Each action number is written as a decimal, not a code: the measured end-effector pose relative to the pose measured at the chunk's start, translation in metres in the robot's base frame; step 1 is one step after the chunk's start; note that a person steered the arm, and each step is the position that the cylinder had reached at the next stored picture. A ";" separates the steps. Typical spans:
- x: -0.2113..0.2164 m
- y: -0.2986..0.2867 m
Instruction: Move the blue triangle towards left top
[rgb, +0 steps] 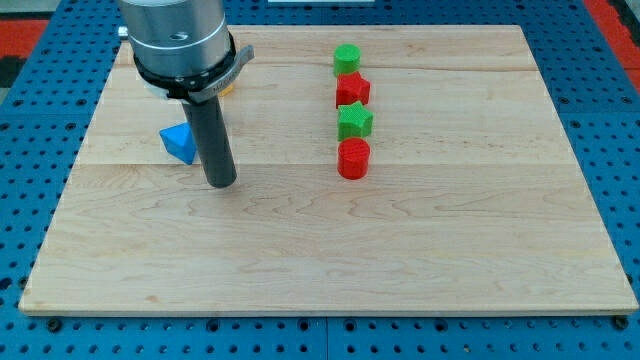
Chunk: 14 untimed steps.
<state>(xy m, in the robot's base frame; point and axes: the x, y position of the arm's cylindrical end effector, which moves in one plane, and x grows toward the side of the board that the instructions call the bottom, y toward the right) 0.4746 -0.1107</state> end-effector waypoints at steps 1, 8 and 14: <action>0.035 -0.043; -0.112 -0.170; -0.215 -0.138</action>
<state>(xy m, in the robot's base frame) 0.2594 -0.2483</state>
